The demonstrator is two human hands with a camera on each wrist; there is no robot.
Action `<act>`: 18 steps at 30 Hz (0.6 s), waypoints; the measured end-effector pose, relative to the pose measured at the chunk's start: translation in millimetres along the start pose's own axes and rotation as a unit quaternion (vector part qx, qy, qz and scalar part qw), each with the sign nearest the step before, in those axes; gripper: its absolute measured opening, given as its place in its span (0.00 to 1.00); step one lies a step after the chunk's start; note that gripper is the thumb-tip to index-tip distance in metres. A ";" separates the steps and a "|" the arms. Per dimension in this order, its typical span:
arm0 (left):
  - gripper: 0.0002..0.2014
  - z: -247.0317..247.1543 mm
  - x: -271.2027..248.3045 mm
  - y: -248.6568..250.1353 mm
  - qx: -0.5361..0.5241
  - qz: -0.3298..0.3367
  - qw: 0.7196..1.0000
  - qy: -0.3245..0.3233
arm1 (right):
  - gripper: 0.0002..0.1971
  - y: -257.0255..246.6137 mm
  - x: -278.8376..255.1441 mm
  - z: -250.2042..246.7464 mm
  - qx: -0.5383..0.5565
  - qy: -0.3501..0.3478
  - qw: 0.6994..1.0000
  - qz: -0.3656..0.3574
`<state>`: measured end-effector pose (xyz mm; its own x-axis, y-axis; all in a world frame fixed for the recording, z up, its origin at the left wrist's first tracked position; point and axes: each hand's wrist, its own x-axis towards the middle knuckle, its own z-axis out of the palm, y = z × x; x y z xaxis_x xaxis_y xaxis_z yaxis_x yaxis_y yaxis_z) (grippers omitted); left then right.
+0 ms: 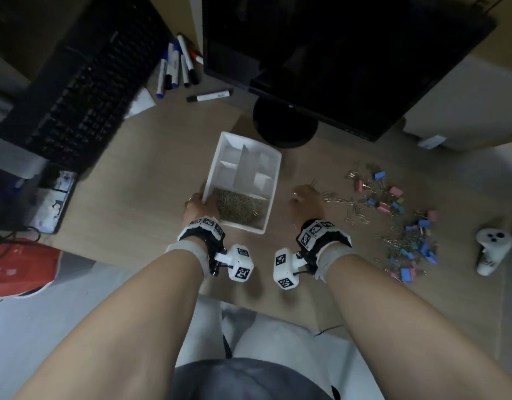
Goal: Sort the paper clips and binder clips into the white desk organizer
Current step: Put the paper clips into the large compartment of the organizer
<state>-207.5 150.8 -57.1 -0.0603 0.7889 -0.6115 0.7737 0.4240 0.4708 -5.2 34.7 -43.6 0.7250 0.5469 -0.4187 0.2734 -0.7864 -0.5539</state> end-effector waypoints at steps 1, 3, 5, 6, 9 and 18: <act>0.16 -1.6 0.3 2.0 0.011 -0.007 1.000 -0.003 | 0.21 8.3 3.1 -0.3 -0.055 -0.019 0.998 0.024; 0.17 -3.5 -0.8 7.8 0.012 -0.022 1.000 -0.001 | 0.29 21.1 11.7 3.4 -0.154 -0.084 0.984 0.026; 0.18 -0.7 -0.5 11.2 0.023 -0.024 0.999 0.011 | 0.36 29.7 23.8 12.0 -0.223 -0.137 0.965 -0.023; 0.18 1.8 -1.3 11.2 0.034 -0.023 0.999 0.017 | 0.39 36.8 28.6 18.4 -0.257 -0.159 0.952 -0.052; 0.17 13.2 -10.5 3.1 0.049 -0.003 0.998 0.050 | 0.42 57.3 24.2 28.1 -0.298 -0.185 0.929 -0.117; 0.19 78.7 -64.2 -0.6 0.039 0.015 0.994 0.101 | 0.27 119.0 8.3 -48.8 -0.157 0.000 0.968 -0.196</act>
<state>-154.4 64.9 -68.1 -0.1567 0.8772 -0.4539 0.8226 0.3703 0.4316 64.2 -68.4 -77.9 0.5272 0.8206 -0.2205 0.7061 -0.5674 -0.4236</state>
